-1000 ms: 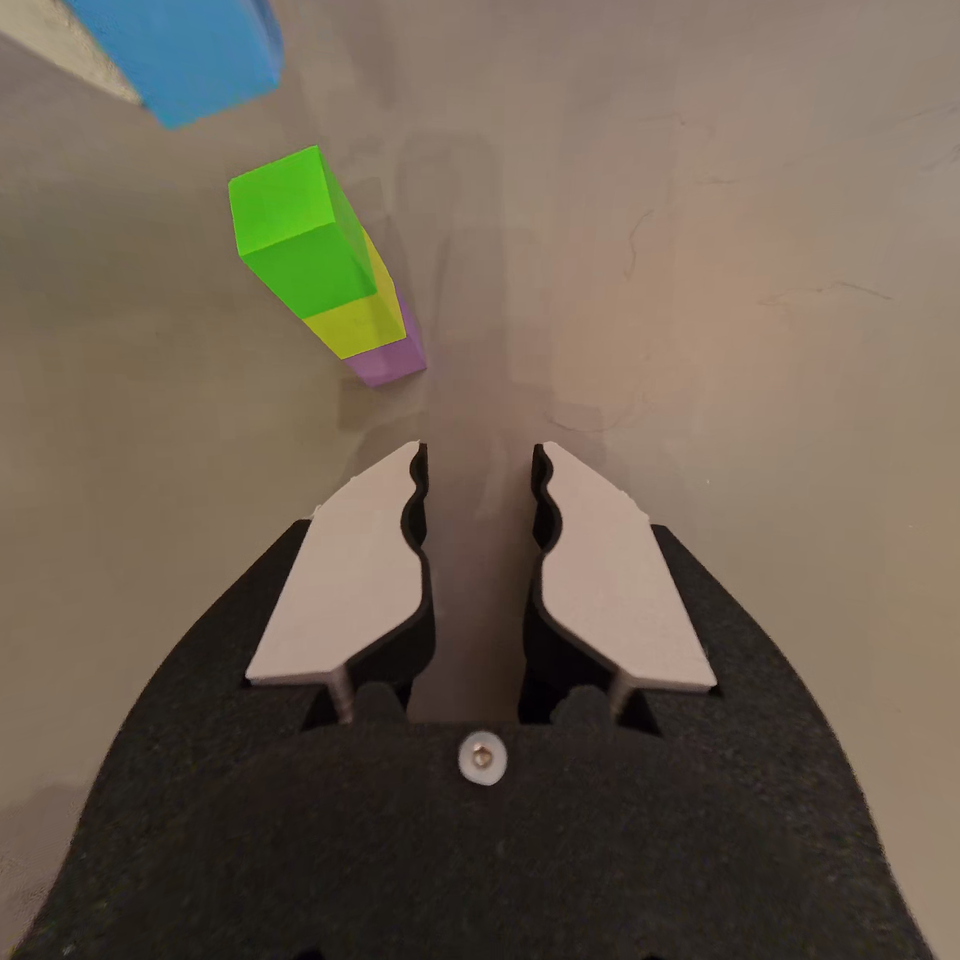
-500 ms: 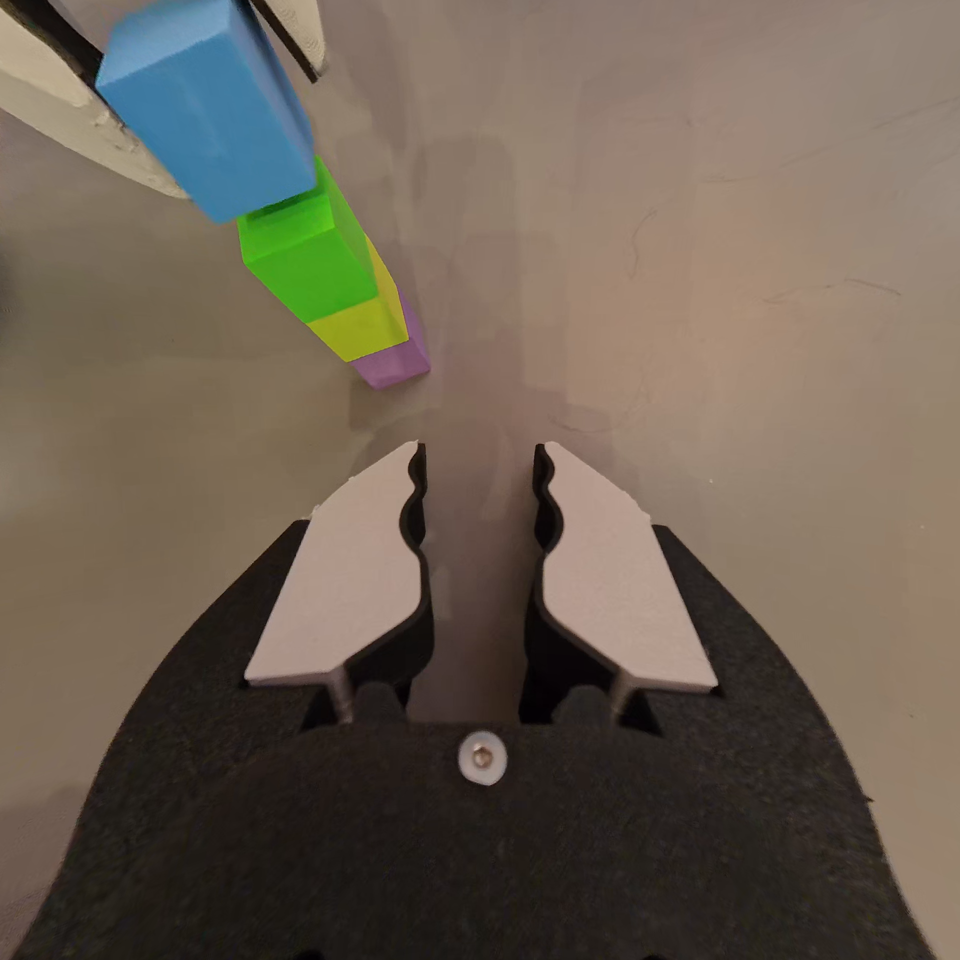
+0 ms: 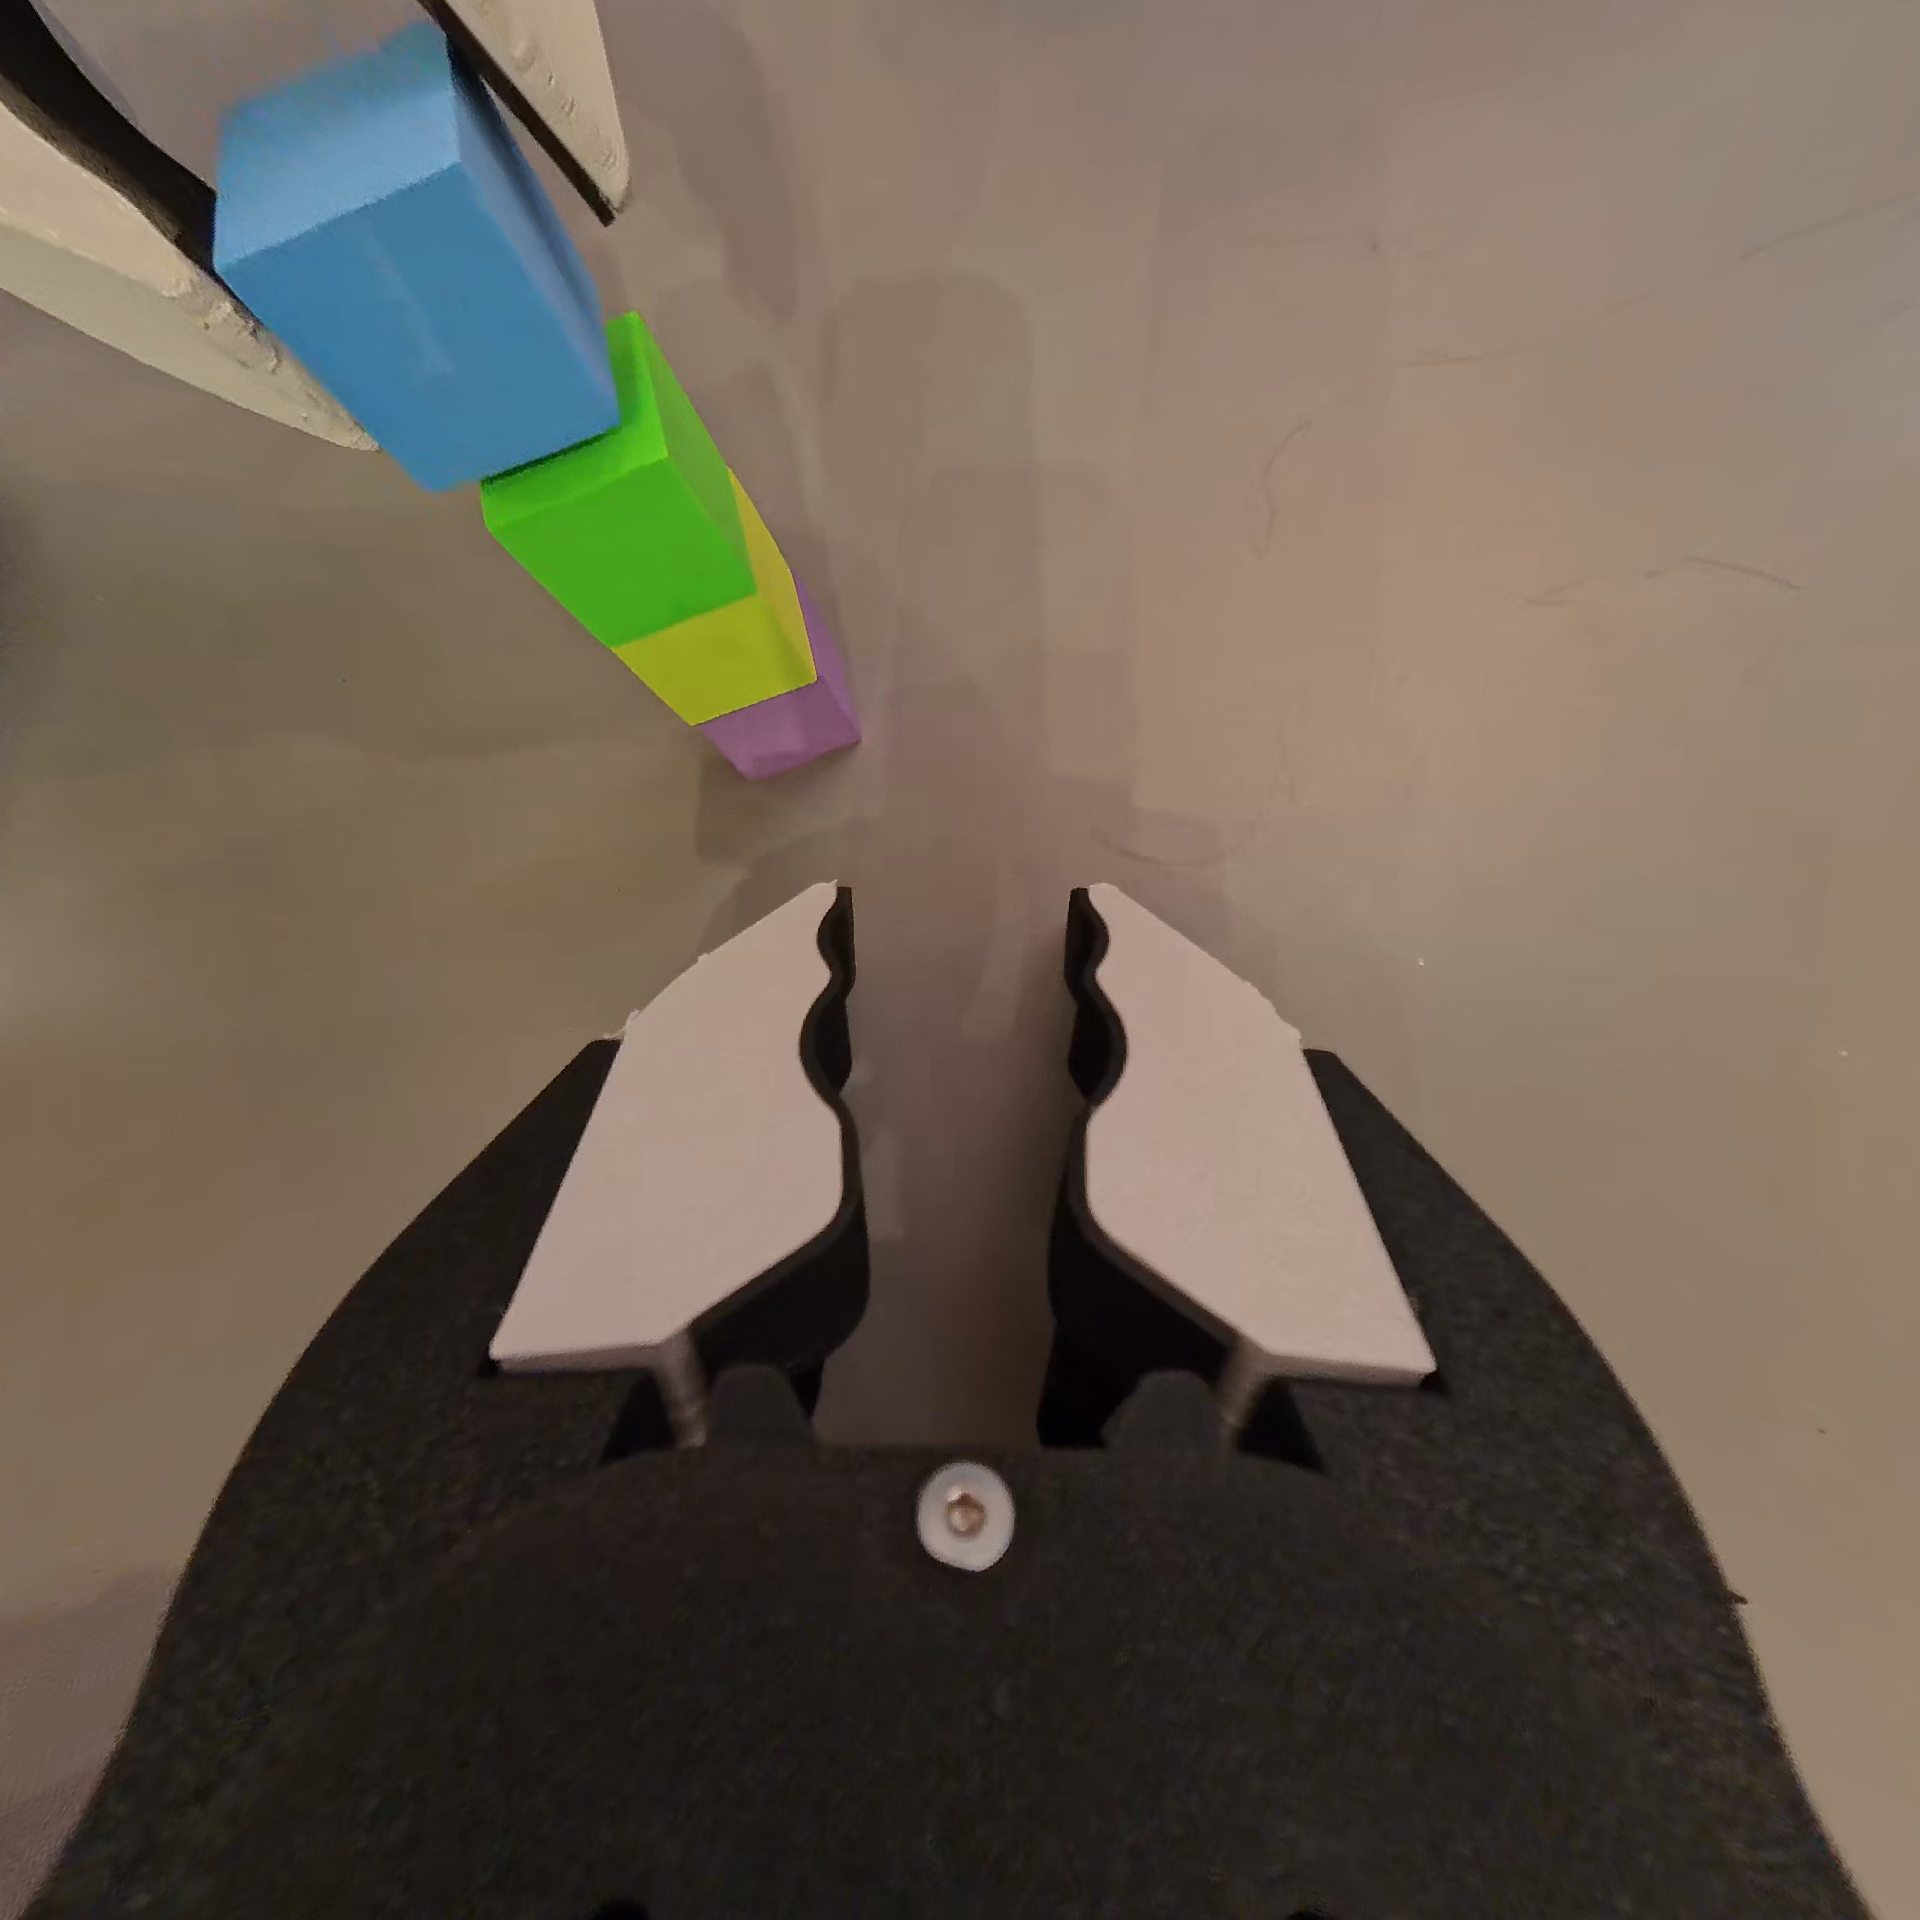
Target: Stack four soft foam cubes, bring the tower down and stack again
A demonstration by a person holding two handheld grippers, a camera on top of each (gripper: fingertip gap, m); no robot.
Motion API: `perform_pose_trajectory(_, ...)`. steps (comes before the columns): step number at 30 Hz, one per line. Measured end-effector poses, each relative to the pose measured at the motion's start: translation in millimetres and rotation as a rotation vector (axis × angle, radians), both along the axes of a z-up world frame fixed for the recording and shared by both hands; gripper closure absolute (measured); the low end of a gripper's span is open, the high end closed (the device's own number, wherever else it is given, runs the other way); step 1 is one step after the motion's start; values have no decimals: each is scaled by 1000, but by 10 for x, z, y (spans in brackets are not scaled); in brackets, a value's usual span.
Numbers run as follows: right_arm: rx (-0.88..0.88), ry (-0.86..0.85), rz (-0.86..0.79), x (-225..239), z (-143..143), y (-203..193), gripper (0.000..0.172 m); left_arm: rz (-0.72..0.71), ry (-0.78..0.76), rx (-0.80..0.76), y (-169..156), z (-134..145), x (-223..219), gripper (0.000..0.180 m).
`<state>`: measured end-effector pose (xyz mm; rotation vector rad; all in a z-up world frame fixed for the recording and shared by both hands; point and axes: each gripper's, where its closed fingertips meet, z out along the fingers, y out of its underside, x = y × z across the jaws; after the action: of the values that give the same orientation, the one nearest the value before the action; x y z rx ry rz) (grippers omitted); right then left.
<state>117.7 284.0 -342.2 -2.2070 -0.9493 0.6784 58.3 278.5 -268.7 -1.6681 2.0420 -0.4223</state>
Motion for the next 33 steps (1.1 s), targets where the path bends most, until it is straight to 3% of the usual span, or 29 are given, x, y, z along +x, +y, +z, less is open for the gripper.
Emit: perform_pose_trajectory(33, -3, 4, 2, -2, 1, -3, 133, -2, 4, 5, 32, -35, 8, 149)
